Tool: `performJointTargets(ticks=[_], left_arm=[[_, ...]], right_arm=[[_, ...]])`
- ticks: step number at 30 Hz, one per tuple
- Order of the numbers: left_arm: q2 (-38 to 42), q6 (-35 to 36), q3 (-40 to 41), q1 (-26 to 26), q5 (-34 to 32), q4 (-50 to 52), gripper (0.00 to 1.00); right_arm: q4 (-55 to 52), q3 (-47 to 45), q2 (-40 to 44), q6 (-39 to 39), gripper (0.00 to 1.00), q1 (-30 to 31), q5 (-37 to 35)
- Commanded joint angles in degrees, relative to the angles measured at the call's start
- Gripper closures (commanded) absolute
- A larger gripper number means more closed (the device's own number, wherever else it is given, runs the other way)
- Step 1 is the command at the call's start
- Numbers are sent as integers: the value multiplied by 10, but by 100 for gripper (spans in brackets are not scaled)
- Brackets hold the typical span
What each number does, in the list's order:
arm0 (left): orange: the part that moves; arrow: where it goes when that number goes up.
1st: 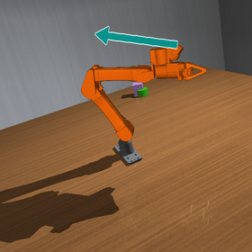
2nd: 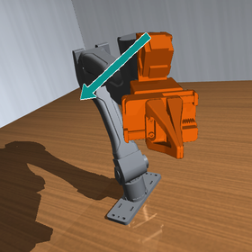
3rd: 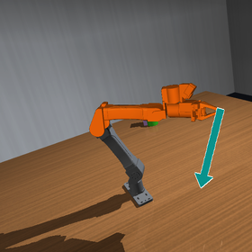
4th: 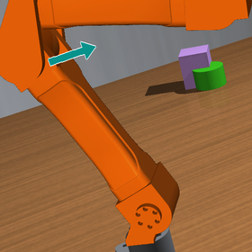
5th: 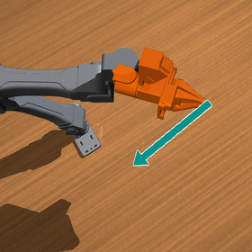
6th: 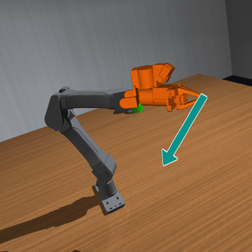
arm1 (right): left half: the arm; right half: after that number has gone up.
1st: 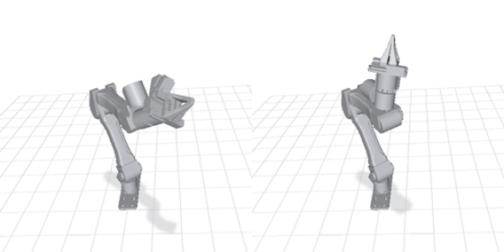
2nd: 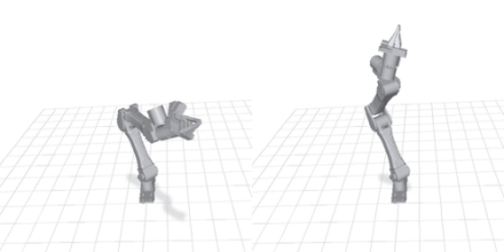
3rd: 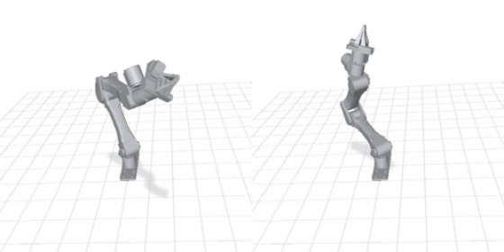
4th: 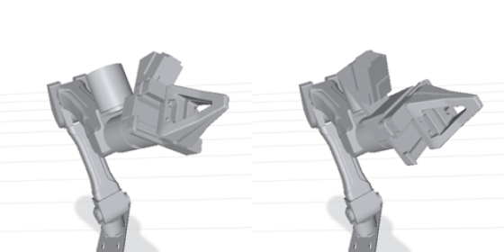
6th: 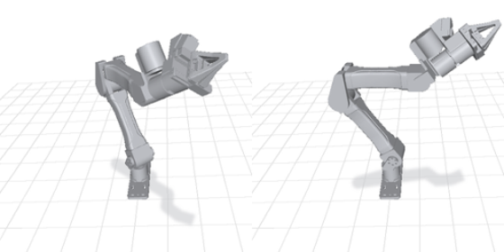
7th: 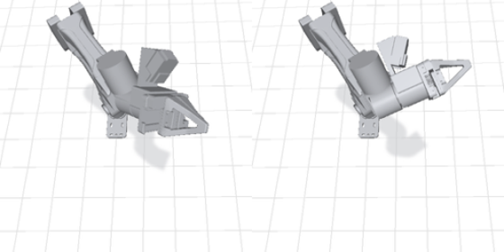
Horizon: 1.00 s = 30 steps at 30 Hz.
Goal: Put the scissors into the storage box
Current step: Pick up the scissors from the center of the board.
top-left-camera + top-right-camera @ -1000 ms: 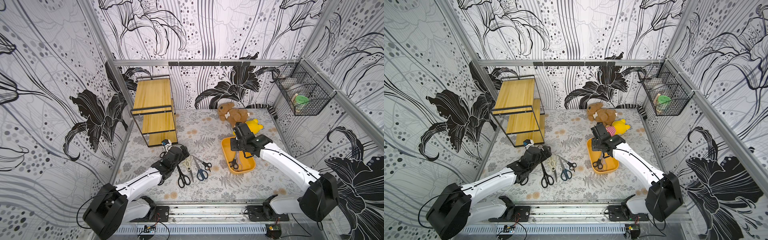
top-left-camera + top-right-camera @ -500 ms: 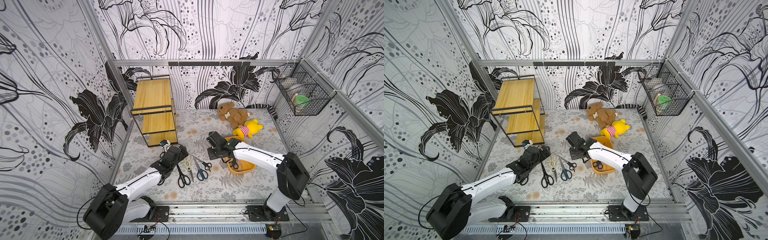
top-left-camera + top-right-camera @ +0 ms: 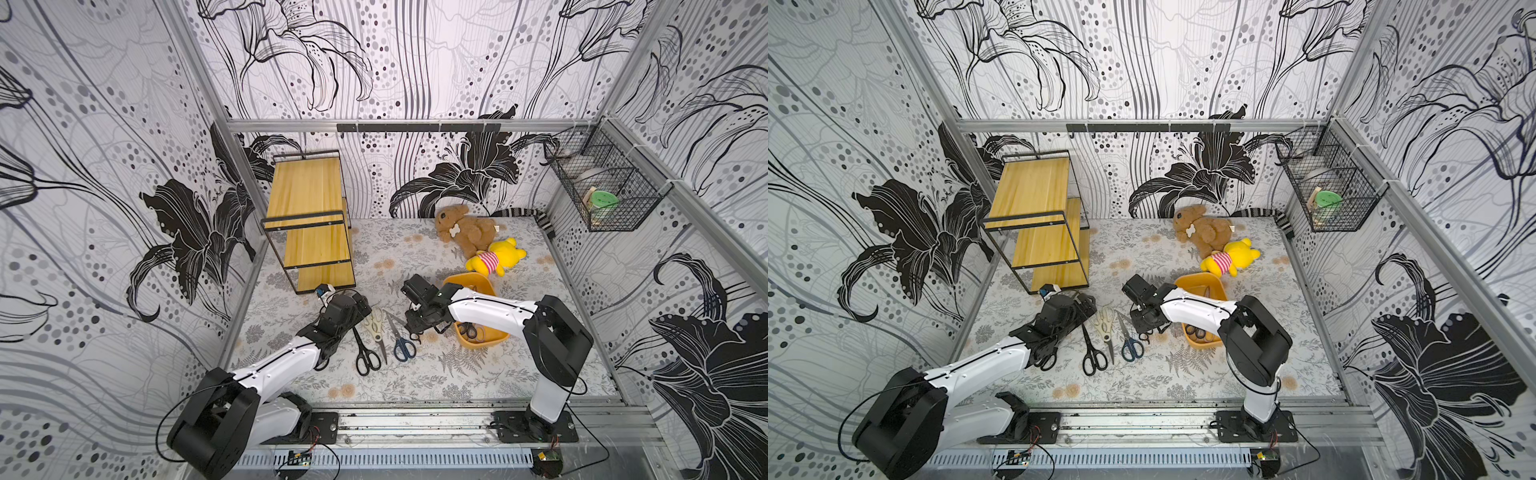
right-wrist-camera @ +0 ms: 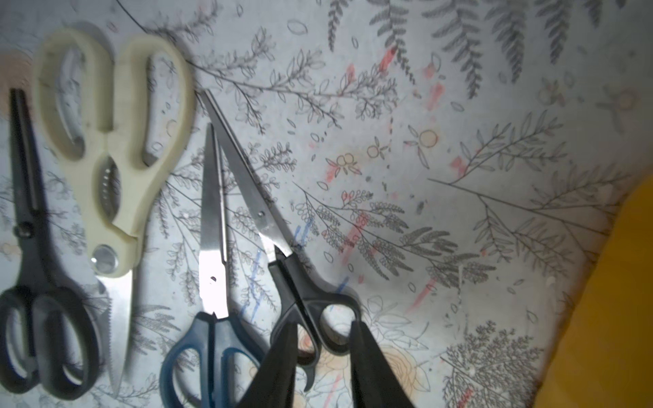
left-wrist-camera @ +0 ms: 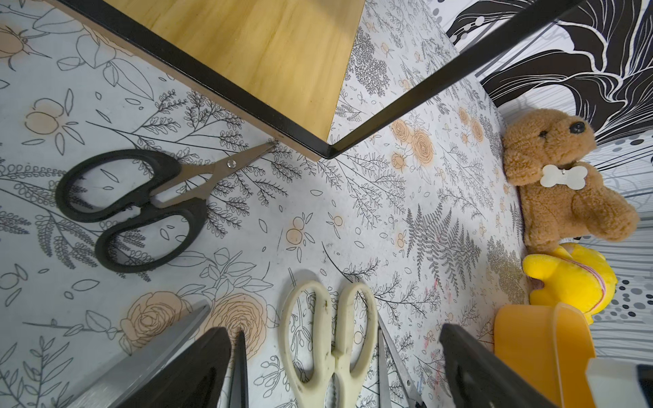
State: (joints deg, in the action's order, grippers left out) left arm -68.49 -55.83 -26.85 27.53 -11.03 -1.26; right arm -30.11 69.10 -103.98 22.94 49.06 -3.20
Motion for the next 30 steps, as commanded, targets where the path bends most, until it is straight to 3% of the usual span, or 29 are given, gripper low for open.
performJointTargets(ticks=[1,30], left_arm=[[0,-6,7,-5,11,-24,3],[15,-6,26,-22,14,-29,3]], right_arm=[[-8,-23,8,10,73,1,-10],[-1,-24,-61,57,88,1,-31]])
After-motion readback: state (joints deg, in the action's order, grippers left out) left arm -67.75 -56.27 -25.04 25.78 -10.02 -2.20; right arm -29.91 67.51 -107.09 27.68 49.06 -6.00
